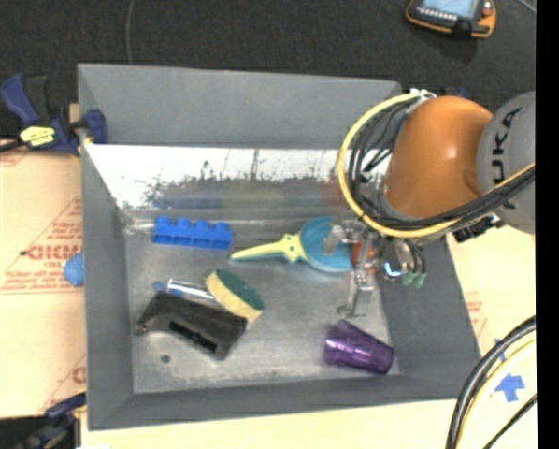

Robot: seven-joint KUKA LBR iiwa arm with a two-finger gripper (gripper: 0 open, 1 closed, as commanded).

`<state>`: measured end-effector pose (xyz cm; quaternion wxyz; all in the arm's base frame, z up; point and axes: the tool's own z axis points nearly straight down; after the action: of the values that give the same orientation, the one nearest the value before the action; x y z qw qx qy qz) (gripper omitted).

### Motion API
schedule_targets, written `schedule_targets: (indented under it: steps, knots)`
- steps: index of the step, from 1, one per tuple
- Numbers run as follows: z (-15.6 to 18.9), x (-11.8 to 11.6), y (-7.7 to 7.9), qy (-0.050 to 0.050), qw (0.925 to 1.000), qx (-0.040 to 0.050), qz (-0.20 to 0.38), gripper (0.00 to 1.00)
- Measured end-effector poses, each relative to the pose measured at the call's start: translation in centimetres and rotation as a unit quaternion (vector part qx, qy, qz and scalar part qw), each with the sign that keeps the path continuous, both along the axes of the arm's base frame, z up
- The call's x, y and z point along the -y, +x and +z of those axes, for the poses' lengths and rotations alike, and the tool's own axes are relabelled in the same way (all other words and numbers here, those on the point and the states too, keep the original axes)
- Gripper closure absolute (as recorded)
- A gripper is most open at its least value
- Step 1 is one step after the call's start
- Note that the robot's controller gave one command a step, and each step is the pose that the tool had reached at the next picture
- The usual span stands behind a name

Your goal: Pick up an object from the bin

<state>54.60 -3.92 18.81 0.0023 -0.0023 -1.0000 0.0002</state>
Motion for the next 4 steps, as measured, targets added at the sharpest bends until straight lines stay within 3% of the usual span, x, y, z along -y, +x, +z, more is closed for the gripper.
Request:
schedule_targets:
  steps: [1, 2, 3, 4]
  knots:
    - [0.5, 0.0, 0.2, 0.0, 1.0, 0.0041, 0.001, 0.0]
    - [-12.0, -2.1, 9.1, 0.0, 0.9965, 0.0048, 0.084, 0.0]
    - [-3.8, 0.1, 6.8, 0.0, 0.9874, 0.0115, -0.158, 0.0]
    - [-11.5, -2.0, 9.0, 0.0, 0.9973, 0.0056, 0.073, 0.0]
